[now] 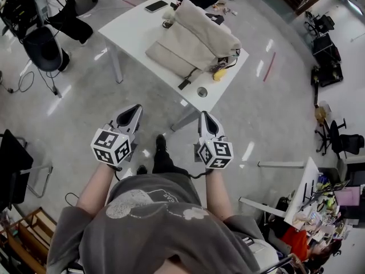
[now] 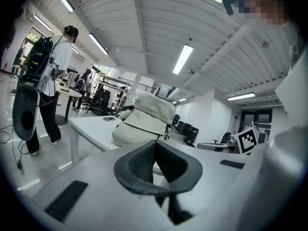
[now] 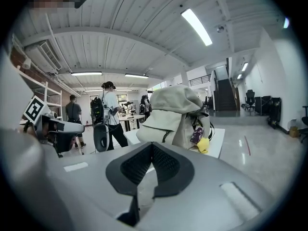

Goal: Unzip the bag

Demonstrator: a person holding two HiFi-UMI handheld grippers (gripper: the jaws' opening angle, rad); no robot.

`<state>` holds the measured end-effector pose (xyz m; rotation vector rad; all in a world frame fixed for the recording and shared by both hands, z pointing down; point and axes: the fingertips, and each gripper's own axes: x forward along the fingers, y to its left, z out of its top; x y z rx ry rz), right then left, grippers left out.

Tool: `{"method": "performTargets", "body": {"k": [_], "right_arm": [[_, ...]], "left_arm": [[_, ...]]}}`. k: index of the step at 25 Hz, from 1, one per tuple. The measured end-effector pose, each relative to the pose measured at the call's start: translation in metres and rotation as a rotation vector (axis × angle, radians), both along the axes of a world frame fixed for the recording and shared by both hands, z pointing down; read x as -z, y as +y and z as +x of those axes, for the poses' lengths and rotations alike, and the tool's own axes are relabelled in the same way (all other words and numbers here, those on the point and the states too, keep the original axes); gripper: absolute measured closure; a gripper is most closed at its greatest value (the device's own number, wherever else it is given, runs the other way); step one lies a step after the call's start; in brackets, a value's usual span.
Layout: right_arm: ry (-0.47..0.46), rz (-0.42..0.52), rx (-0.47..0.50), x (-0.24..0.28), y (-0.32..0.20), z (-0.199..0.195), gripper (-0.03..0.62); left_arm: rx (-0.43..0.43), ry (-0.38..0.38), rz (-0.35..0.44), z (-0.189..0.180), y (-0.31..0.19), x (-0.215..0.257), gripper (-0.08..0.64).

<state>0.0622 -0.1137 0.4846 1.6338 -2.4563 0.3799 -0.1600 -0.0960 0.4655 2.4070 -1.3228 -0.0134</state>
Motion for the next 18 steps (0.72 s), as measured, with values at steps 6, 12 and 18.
{"method": "performTargets", "body": {"k": [6, 12, 18], "right_arm": [[0.006, 0.012, 0.017, -0.004, -0.072, 0.013, 0.592], [-0.009, -0.007, 0.023, -0.013, -0.131, 0.030, 0.592], [-0.006, -0.041, 0.031, -0.033, -0.170, 0.049, 0.592]], "left_arm": [[-0.020, -0.034, 0.010, 0.024, -0.058, -0.001, 0.554], [-0.058, -0.083, -0.028, 0.059, -0.109, -0.019, 0.554], [-0.129, -0.133, -0.025, 0.103, -0.148, -0.040, 0.551]]}}
